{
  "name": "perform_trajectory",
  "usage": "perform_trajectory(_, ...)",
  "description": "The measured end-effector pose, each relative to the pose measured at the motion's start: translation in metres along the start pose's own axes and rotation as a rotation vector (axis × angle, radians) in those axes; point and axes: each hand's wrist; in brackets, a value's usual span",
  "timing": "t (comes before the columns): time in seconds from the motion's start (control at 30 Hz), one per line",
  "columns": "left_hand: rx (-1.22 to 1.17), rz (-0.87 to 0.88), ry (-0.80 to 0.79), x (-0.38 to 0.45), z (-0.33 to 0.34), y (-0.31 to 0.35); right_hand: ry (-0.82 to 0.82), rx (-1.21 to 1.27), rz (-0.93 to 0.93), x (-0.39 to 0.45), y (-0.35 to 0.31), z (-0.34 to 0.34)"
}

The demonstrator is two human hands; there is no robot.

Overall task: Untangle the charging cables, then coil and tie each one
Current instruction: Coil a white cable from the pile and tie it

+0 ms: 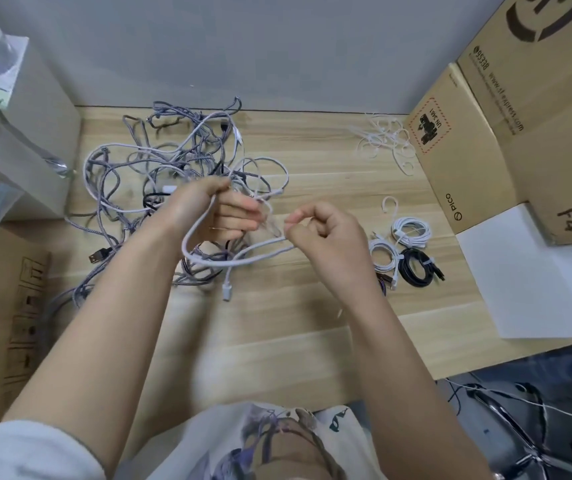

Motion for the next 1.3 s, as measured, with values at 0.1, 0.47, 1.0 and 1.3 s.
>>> perform_trajectory(0.1,0.111,0.064,0.022,-0.015,0.017,0.01,-0.142,0.101,0.065,-0.001,-0.001,0.008)
perform_trajectory(0.47,0.076,0.285,-0.139,-0.027,0.044,0.008,-0.272,0.183,0.056,0.004,0.004,0.025)
perform_trajectory(1.0,0.871,0.551,0.267,-0.021,0.035,-0.01,-0.329,0.07,0.055,-0.012,0.02,-0.019)
perform_trajectory(1.3,0.3,0.385,0.108,-0.042,0.058,-0.003,-0.237,0.093,-0.013,-0.017,0.022,-0.02)
Point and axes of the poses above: each hand's wrist, its own x-axis towards the middle knuckle, its own z-axis out of the palm, y = z × x, and after that the axes turned 10 degrees about x, right-handed
